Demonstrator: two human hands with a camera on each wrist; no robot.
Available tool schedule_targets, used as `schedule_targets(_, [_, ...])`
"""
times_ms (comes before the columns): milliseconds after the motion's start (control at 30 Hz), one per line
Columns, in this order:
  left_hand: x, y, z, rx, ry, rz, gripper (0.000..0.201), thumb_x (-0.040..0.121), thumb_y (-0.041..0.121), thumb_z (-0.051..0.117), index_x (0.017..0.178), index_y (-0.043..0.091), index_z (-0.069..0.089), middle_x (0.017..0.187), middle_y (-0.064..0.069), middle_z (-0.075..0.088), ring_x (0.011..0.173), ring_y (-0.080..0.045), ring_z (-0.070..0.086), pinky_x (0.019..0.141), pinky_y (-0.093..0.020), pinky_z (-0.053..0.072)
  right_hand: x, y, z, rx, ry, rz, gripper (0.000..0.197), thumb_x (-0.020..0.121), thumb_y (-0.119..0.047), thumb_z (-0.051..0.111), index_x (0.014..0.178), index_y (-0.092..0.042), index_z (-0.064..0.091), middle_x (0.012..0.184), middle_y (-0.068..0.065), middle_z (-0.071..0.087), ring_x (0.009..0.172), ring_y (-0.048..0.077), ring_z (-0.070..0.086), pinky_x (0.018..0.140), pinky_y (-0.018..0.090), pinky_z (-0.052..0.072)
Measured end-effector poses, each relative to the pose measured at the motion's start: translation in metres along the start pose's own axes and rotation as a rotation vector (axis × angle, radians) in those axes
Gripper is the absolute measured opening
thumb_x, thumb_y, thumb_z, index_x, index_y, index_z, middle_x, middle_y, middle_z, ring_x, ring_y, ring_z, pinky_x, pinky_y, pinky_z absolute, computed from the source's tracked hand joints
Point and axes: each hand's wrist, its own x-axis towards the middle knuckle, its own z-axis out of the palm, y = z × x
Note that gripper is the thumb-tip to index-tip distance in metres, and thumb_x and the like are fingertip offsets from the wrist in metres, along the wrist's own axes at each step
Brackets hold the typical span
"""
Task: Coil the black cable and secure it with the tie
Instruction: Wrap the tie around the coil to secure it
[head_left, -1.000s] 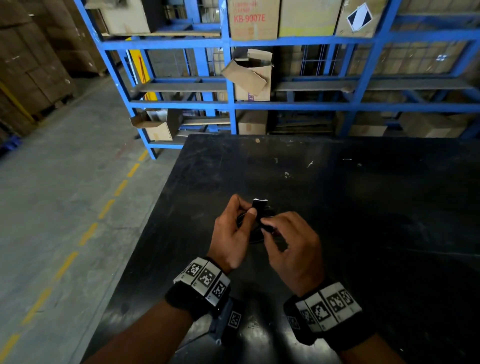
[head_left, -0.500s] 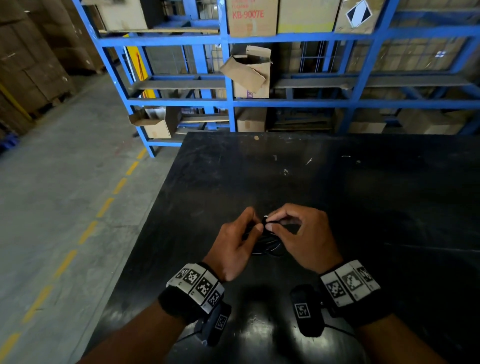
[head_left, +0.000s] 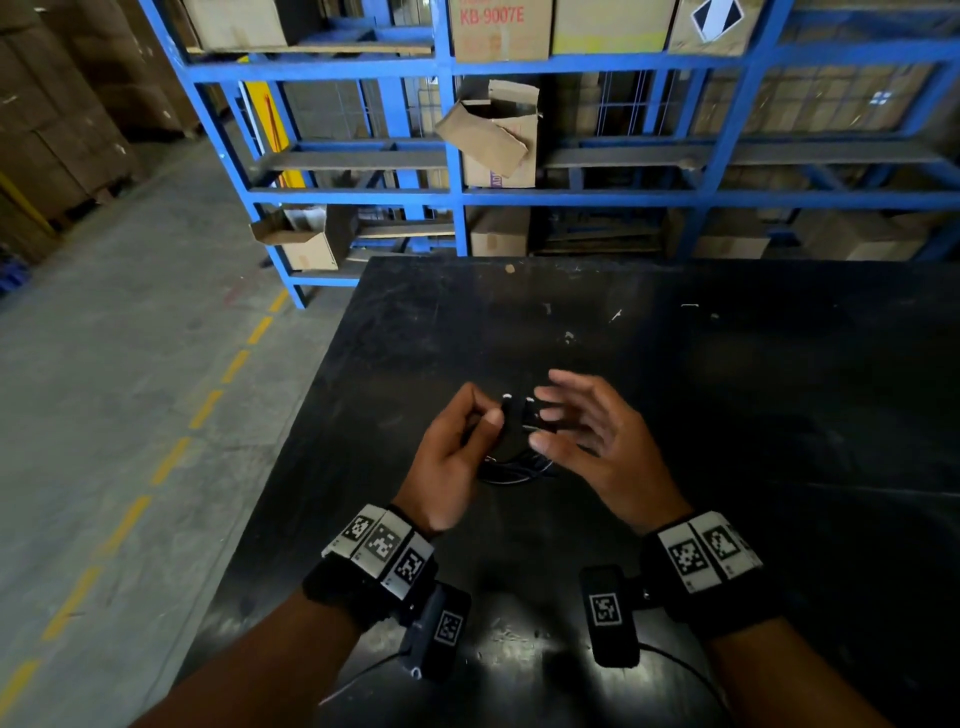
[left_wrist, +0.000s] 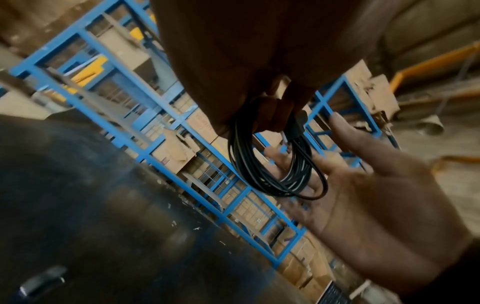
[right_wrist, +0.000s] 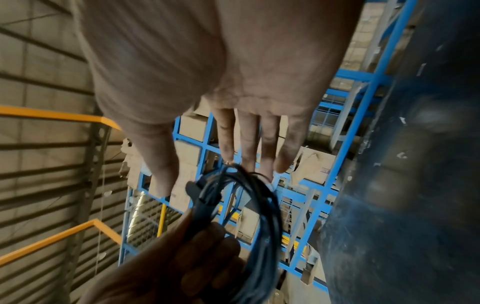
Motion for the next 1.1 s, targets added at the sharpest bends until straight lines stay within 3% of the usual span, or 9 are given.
schedule_targets(100, [0.007, -0.004, 0.002, -0.262, 0.090, -0.116, 0.017, 0.099, 0.020, 0.050, 0.084, 0.013, 0.049, 0.062, 0.012, 0.049, 0.056, -0.003, 0.042, 0.056, -0.021, 0.035, -0.004, 0.010, 0.002, 0.050, -0.052, 0.145, 0.079, 0.065, -0.038, 0.092, 0.134, -0.025, 0.056, 0.129, -0.002, 0.070, 0.119, 0.013, 0.067, 0.101, 0.034, 0.054])
schedule_targets(200, [0.007, -0.003, 0.007, -0.519, 0.163, -0.208, 0.015, 0.095, 0.022, 0.051, 0.083, 0.014, 0.048, 0.062, 0.006, 0.041, 0.056, -0.006, 0.037, 0.059, -0.027, 0.031, -0.007, 0.015, 0.015, 0.155, -0.084, 0.207, 0.062, 0.064, -0.040, 0.087, 0.119, -0.020, 0.066, 0.115, 0.003, 0.077, 0.106, 0.013, 0.073, 0.086, 0.027, 0.057])
schedule_targets(267, [0.006, -0.001, 0.012, -0.647, 0.196, -0.254, 0.016, 0.097, 0.022, 0.050, 0.082, 0.015, 0.049, 0.064, 0.004, 0.039, 0.059, -0.008, 0.036, 0.065, -0.027, 0.035, -0.007, 0.017, 0.026, 0.242, -0.037, 0.248, 0.039, 0.072, -0.030, 0.086, 0.108, -0.020, 0.072, 0.104, 0.002, 0.080, 0.091, 0.011, 0.075, 0.074, 0.026, 0.056])
schedule_targets(400, [0.004, 0.005, 0.017, -0.771, 0.233, -0.309, 0.027, 0.106, 0.015, 0.041, 0.081, 0.016, 0.050, 0.066, 0.001, 0.043, 0.067, -0.013, 0.042, 0.078, -0.032, 0.039, -0.004, 0.015, 0.044, 0.503, 0.204, 0.343, 0.008, 0.088, -0.010, 0.074, 0.095, -0.012, 0.074, 0.091, 0.006, 0.080, 0.069, 0.010, 0.067, 0.069, 0.026, 0.047])
schedule_targets(533, [-0.001, 0.000, 0.015, -0.693, 0.239, -0.331, 0.020, 0.106, 0.014, 0.041, 0.092, 0.009, 0.055, 0.076, -0.006, 0.057, 0.082, -0.022, 0.055, 0.089, -0.040, 0.043, 0.002, 0.005, 0.045, 0.484, 0.328, 0.324, 0.009, 0.089, -0.014, 0.074, 0.096, -0.010, 0.075, 0.087, 0.006, 0.081, 0.063, 0.008, 0.059, 0.061, 0.022, 0.044])
schedule_targets(633, [-0.007, -0.011, 0.005, -0.572, 0.223, -0.352, 0.035, 0.094, 0.018, 0.051, 0.120, -0.003, 0.058, 0.109, -0.025, 0.068, 0.107, -0.035, 0.059, 0.094, -0.046, 0.040, 0.006, -0.003, 0.035, 0.206, 0.373, 0.159, 0.010, 0.084, -0.012, 0.080, 0.091, -0.008, 0.075, 0.080, 0.007, 0.080, 0.057, 0.004, 0.066, 0.053, 0.016, 0.047])
schedule_targets(800, [-0.005, -0.013, -0.016, -0.147, 0.133, -0.188, 0.051, 0.081, 0.034, 0.065, 0.129, 0.018, 0.060, 0.134, -0.008, 0.063, 0.126, -0.026, 0.061, 0.104, -0.039, 0.051, 0.007, -0.006, 0.012, -0.420, 0.132, -0.083, 0.011, 0.078, -0.015, 0.084, 0.086, -0.017, 0.077, 0.079, -0.009, 0.075, 0.073, 0.001, 0.071, 0.064, 0.010, 0.052])
schedule_targets(1000, [-0.002, 0.000, -0.005, 0.156, -0.200, -0.116, 0.031, 0.103, 0.031, 0.060, 0.131, 0.021, 0.057, 0.121, -0.001, 0.070, 0.110, -0.012, 0.071, 0.092, -0.028, 0.058, 0.005, -0.003, 0.019, -0.486, -0.057, -0.101, 0.014, 0.076, -0.021, 0.084, 0.083, -0.020, 0.072, 0.083, -0.009, 0.076, 0.077, 0.002, 0.071, 0.070, 0.020, 0.056])
schedule_targets(1100, [-0.007, -0.003, -0.001, 0.245, -0.175, -0.140, 0.020, 0.108, 0.034, 0.048, 0.115, 0.020, 0.061, 0.095, 0.006, 0.075, 0.085, -0.008, 0.072, 0.077, -0.031, 0.059, 0.005, -0.001, 0.022, -0.438, -0.037, -0.064, 0.025, 0.074, -0.017, 0.085, 0.088, -0.020, 0.065, 0.080, -0.007, 0.075, 0.074, 0.002, 0.072, 0.067, 0.024, 0.059])
